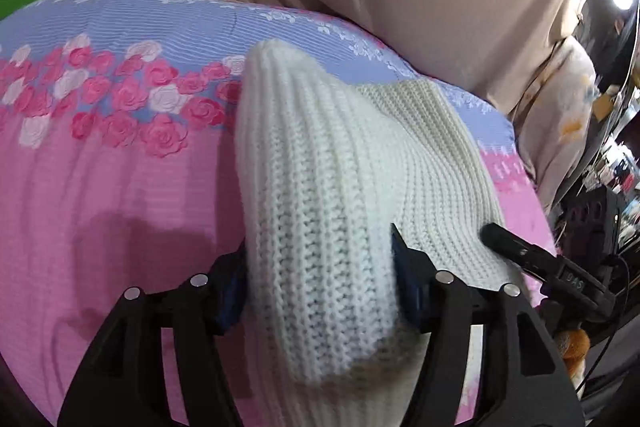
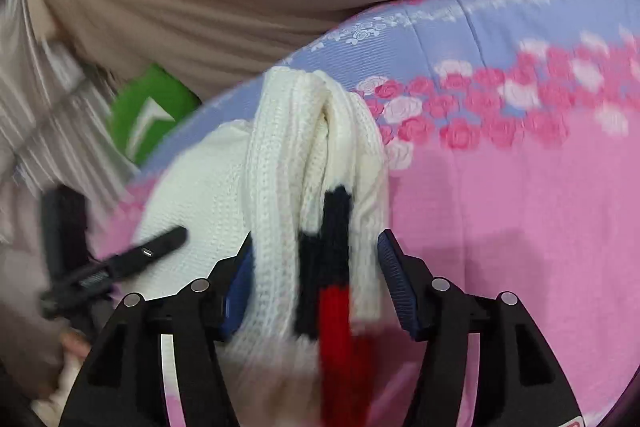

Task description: Fold small clothes

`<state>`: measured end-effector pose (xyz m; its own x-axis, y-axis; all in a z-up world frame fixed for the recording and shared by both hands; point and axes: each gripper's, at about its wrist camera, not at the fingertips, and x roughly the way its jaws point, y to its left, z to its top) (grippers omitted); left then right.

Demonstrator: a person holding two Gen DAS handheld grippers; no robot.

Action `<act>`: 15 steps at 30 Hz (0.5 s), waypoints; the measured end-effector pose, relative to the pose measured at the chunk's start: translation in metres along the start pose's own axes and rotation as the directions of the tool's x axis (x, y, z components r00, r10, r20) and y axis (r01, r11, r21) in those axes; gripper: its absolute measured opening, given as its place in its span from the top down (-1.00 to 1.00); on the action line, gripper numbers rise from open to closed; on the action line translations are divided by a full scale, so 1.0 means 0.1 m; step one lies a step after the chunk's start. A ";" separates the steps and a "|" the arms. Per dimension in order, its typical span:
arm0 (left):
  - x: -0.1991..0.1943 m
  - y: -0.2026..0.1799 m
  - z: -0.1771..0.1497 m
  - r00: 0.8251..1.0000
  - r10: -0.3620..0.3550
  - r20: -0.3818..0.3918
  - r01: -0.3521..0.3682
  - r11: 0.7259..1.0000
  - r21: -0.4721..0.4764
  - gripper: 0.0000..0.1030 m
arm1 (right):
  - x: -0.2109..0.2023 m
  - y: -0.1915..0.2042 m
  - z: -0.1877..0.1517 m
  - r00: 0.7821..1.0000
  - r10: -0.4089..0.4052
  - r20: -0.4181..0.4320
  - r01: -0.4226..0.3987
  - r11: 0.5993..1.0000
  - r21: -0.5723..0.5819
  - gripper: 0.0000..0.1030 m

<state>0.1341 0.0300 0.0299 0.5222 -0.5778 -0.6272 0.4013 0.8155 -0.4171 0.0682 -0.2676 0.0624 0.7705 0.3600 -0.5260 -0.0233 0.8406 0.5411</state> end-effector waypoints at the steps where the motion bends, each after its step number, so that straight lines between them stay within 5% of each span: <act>1: -0.13 -0.05 0.00 0.999 0.035 0.026 -0.035 0.999 0.006 -0.16 | -0.13 0.07 0.00 0.999 -0.017 0.044 0.018 1.000 -0.024 -0.12; 5: -0.65 -0.37 -0.11 0.965 0.201 0.171 -0.213 0.975 0.057 -0.17 | -0.32 0.32 0.04 0.996 0.050 0.075 -0.045 0.996 -0.078 -0.12; 7: -0.73 -0.52 -0.14 0.955 0.238 0.177 -0.250 0.967 0.047 -0.26 | -0.18 0.40 0.08 0.999 0.007 0.052 -0.001 0.993 -0.119 -0.12; 9: -0.69 -0.58 -0.20 0.963 0.231 0.139 -0.236 0.971 0.026 -0.25 | 0.13 0.39 0.11 0.999 -0.035 -0.018 0.032 0.990 -0.136 -0.09; 10: -0.63 -0.60 -0.18 0.965 0.232 0.124 -0.236 0.972 0.018 -0.25 | 0.25 0.36 0.13 0.998 -0.042 -0.042 0.036 0.990 -0.135 0.02; 11: -0.58 -0.61 -0.19 0.963 0.244 0.116 -0.248 0.969 0.014 -0.25 | 0.35 0.35 0.16 0.996 -0.053 -0.066 0.043 0.989 -0.140 0.43; 15: -0.42 -0.58 -0.25 0.936 0.338 0.101 -0.340 0.940 0.011 -0.26 | 0.04 0.71 0.31 0.997 0.018 0.072 0.001 0.967 -0.253 0.59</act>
<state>0.0699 0.0077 0.0643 0.7003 -0.2689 -0.6613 0.2078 0.9630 -0.1716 0.0895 -0.2185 0.1188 0.8140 0.3448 -0.4674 -0.1830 0.9160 0.3570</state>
